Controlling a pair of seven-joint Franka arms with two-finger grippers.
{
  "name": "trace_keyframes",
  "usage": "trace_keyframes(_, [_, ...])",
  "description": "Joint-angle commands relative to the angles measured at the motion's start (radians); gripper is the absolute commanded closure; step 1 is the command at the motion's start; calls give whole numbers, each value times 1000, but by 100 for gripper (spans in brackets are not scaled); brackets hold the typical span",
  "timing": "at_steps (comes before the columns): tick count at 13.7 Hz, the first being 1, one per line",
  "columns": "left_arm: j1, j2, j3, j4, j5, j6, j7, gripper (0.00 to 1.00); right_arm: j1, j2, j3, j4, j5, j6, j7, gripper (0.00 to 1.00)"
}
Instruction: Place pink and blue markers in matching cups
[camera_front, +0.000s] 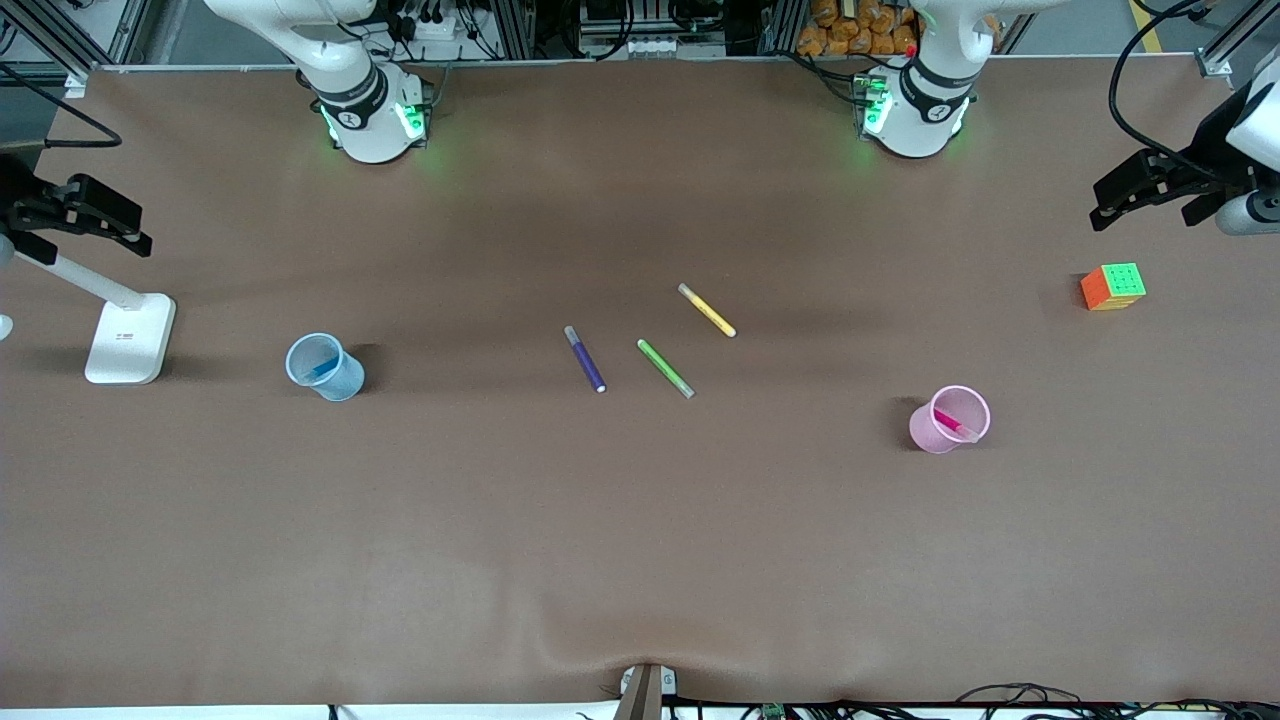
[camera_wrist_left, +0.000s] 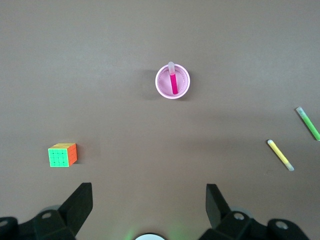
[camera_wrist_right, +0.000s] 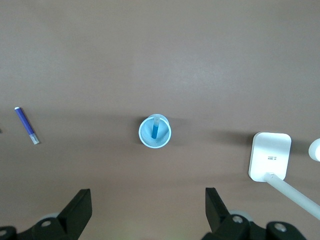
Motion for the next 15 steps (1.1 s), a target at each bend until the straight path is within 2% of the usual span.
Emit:
trace_keyframes(1, [-5,-4,7,8,-11,-4,13,0,-6,8,4,18,-3,-17,5,0])
trace_keyframes(15, [-5,11,1,34,0,-59,5,0,-1,9,3,16,17,-40,6,0])
